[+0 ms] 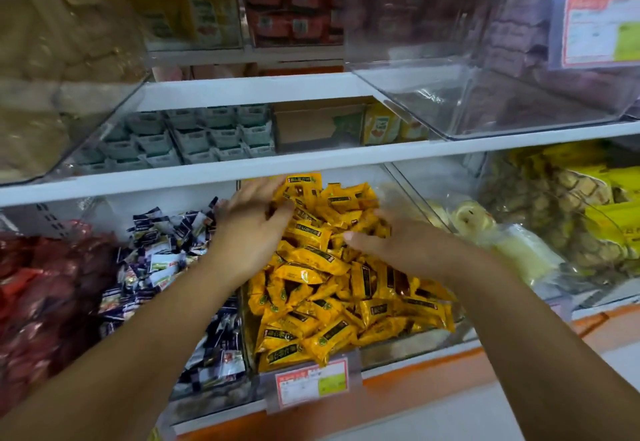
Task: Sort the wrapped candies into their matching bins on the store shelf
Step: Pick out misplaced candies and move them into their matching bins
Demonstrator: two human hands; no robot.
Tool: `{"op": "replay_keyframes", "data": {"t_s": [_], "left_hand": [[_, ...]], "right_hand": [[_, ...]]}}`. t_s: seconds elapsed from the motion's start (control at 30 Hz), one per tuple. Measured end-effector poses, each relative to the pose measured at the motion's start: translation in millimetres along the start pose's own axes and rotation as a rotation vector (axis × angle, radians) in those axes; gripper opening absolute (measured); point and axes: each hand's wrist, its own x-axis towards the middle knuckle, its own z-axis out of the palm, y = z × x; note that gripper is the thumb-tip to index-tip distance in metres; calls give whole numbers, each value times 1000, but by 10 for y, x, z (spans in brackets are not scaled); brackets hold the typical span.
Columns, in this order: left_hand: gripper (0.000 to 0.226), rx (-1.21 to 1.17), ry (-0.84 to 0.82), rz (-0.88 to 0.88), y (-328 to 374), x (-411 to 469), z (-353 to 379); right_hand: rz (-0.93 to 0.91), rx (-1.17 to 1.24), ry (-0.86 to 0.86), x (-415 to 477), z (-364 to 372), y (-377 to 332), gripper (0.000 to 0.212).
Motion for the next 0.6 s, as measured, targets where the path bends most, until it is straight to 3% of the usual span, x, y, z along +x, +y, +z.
{"op": "replay_keyframes", "data": {"t_s": [0.07,0.17,0.33,0.6], "left_hand": [[78,126,-111,87,29,-209,-17],[103,350,-310,152,72,-496,-26],[114,591,-353,247,75,-585,41],[97,742,-238,265,59,-414,139]], "right_hand": [[55,-11,-28,-27,117,40,112],[65,-4,-13,73,326,69,120],[50,195,85,289,427,78,107],[-75,439,198,569,355,172,70]]}}
